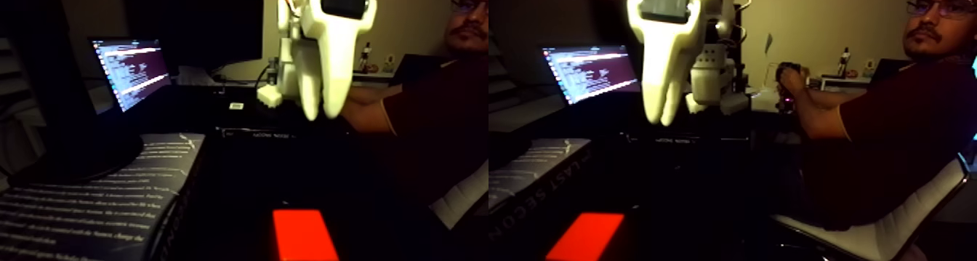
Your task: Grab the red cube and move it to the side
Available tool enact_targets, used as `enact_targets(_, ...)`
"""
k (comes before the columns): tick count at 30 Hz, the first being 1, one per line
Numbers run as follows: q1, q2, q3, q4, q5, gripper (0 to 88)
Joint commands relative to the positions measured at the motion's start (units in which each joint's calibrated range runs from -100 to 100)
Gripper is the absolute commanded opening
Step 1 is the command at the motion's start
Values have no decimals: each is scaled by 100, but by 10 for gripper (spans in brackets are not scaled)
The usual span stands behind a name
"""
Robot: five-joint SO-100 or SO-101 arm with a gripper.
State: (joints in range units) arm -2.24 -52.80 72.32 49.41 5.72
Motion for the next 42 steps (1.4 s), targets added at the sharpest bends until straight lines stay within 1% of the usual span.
enact_targets(1, 32, 658, -715, 245, 100, 153)
enact_targets(7, 32, 1641, -2049, 1106, 89, 151)
enact_targets(11, 32, 2112, -2720, 1427, 41, 151)
enact_targets(21, 32, 3162, -3355, 1360, -175, 151)
enact_targets(26, 116, 3666, -3582, 1098, -251, 151)
enact_targets(31, 224, 4036, -3736, 878, -256, 156)
enact_targets(42, 465, 4658, -4534, 938, -202, 158)
